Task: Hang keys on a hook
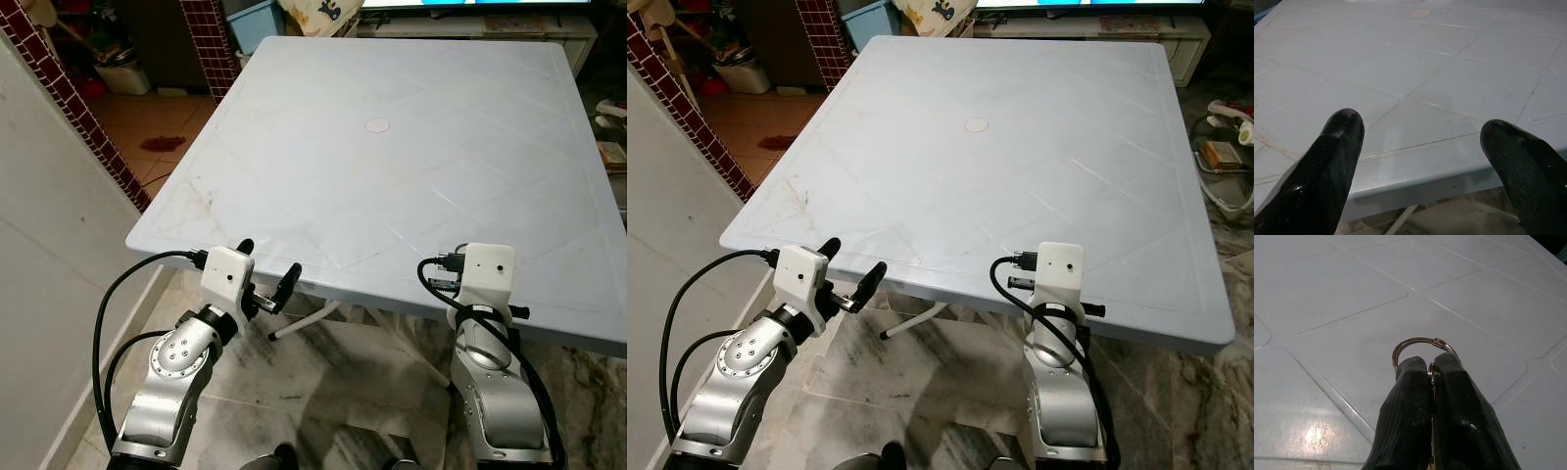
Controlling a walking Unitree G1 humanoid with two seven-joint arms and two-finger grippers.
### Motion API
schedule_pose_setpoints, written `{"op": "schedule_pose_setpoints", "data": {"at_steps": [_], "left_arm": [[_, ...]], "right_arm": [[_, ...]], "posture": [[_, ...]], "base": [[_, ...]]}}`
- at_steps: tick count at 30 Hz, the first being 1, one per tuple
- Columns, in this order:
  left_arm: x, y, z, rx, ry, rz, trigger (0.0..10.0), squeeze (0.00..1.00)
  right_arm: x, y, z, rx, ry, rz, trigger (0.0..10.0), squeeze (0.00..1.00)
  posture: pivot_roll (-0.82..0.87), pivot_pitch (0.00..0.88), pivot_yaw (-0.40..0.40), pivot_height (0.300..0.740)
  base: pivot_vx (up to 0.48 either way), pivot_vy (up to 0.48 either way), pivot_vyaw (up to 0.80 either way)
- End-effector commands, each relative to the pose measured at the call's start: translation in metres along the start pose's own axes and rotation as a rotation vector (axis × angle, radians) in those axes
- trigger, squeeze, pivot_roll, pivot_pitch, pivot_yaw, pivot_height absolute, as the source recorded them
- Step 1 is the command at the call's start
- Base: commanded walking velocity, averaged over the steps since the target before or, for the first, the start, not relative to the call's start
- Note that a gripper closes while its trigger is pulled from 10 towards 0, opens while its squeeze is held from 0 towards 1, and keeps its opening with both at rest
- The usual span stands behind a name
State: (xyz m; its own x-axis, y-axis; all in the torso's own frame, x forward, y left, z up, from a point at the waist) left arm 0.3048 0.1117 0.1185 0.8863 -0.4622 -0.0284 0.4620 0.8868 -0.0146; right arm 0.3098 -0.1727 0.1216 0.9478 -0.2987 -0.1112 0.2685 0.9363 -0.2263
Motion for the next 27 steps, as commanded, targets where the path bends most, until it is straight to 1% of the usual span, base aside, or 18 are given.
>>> {"op": "schedule_pose_setpoints", "data": {"at_steps": [1, 12, 17, 21, 23, 24, 25, 26, 27], "left_arm": [[0.000, 0.003, 0.000, 0.007, 0.003, 0.006, 10.0, 0.00], [0.001, 0.005, 0.001, 0.012, 0.003, 0.010, 10.0, 0.00], [0.002, 0.007, 0.002, 0.018, -0.002, 0.016, 10.0, 0.00], [0.003, 0.010, 0.004, 0.022, -0.009, 0.025, 10.0, 0.00], [0.003, 0.010, 0.005, 0.024, -0.012, 0.027, 10.0, 0.00], [0.003, 0.010, 0.005, 0.023, -0.016, 0.028, 10.0, 0.00], [0.004, 0.011, 0.006, 0.023, -0.017, 0.029, 10.0, 0.00], [0.004, 0.011, 0.006, 0.025, -0.019, 0.030, 10.0, 0.00], [0.004, 0.011, 0.006, 0.026, -0.023, 0.031, 10.0, 0.00]], "right_arm": [[-0.001, 0.000, -0.010, -0.003, 0.047, -0.005, 0.0, 0.00], [0.002, 0.001, -0.011, 0.008, 0.055, -0.004, 0.0, 0.00], [0.009, 0.001, -0.005, 0.003, 0.032, -0.008, 0.0, 0.00], [0.012, 0.001, -0.001, 0.005, 0.010, -0.013, 0.0, 0.00], [0.013, 0.002, 0.006, -0.004, -0.031, -0.005, 0.0, 0.00], [0.013, 0.005, 0.016, -0.005, -0.093, 0.010, 2.9, 0.00], [0.012, 0.006, 0.019, -0.014, -0.114, 0.014, 2.9, 0.00], [0.012, 0.007, 0.027, -0.034, -0.159, 0.019, 6.4, 0.00], [0.011, 0.009, 0.036, -0.060, -0.214, 0.027, 8.0, 0.00]], "posture": [[-0.11, 0.154, 0.124, 0.740], [-0.10, 0.147, 0.122, 0.740], [-0.09, 0.137, 0.123, 0.740], [-0.09, 0.131, 0.124, 0.740], [-0.09, 0.129, 0.126, 0.740], [-0.09, 0.128, 0.125, 0.740], [-0.09, 0.128, 0.125, 0.740], [-0.09, 0.125, 0.125, 0.740], [-0.09, 0.125, 0.125, 0.740]], "base": [[0.000, 0.000, 0.00], [0.000, 0.000, 0.00], [0.000, 0.000, 0.00], [0.000, 0.000, 0.00], [0.000, 0.000, 0.00], [0.000, 0.000, 0.00], [0.000, 0.000, 0.00], [0.000, 0.000, 0.00], [0.000, 0.000, 0.00]]}}
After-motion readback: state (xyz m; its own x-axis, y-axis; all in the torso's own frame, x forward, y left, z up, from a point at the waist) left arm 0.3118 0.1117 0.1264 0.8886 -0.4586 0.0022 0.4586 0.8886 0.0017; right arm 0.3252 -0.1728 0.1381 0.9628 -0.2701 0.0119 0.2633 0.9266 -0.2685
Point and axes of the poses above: a point about 5 cm out from each wrist's last joint towards the gripper, its own x axis pointing out of the wrist towards the gripper, its own z axis along the axis of the wrist's last joint, y = z × x, the point moved 3 cm from there along x, pointing out of the wrist towards the gripper, and after that the axes turned 4 degrees about -x, right-handed, at the moved point
